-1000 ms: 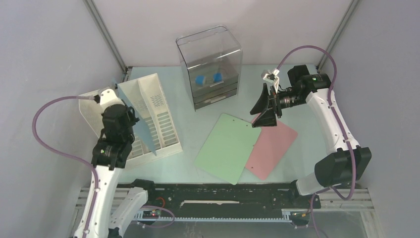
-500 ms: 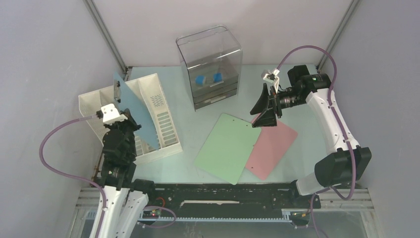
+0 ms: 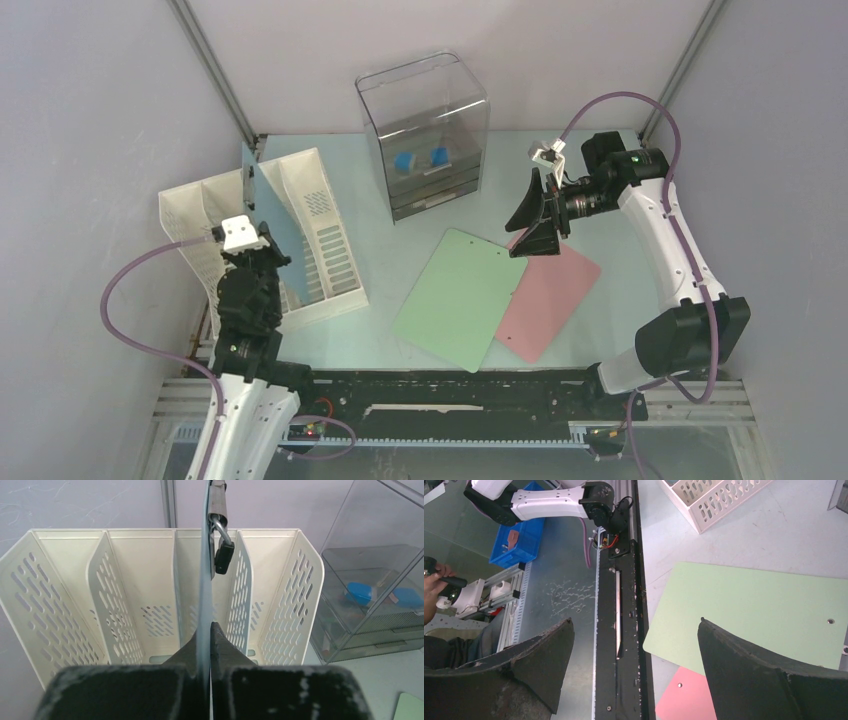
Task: Organize the desk
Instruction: Place the folder in the storage box.
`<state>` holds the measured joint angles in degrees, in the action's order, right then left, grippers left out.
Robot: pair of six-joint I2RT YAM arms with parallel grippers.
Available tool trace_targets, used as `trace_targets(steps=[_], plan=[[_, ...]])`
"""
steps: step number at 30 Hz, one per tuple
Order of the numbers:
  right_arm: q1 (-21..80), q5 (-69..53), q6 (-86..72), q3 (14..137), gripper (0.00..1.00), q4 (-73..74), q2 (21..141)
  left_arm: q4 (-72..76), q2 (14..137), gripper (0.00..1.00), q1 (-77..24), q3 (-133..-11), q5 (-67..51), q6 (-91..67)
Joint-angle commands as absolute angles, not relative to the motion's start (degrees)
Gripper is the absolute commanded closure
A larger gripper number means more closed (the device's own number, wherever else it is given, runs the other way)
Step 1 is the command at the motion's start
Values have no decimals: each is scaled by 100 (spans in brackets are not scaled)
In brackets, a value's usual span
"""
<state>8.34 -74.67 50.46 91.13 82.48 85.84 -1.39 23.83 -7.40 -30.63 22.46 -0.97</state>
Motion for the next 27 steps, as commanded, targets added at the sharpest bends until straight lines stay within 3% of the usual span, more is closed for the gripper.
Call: trace_targets(steps=[1, 5, 8, 17, 27], plan=[[803, -7633, 5202, 9250, 0, 8358, 8539, 41, 2261, 92, -704, -3143, 2238, -119], [800, -7633, 5205, 9247, 0, 8367, 8555, -476, 2171, 38, -708, -3313, 2238, -361], [800, -7636, 5204, 9247, 0, 8367, 8569, -966, 2143, 17, -703, -3618, 2106, -626], [787, -7540, 5297, 9230, 0, 8392, 8572, -2624, 2257, 1, -704, -4967, 815, -1342], [627, -7479, 5335, 9199, 0, 8367, 8545, -2996, 2061, 0, -705, -5646, -760, -2138]])
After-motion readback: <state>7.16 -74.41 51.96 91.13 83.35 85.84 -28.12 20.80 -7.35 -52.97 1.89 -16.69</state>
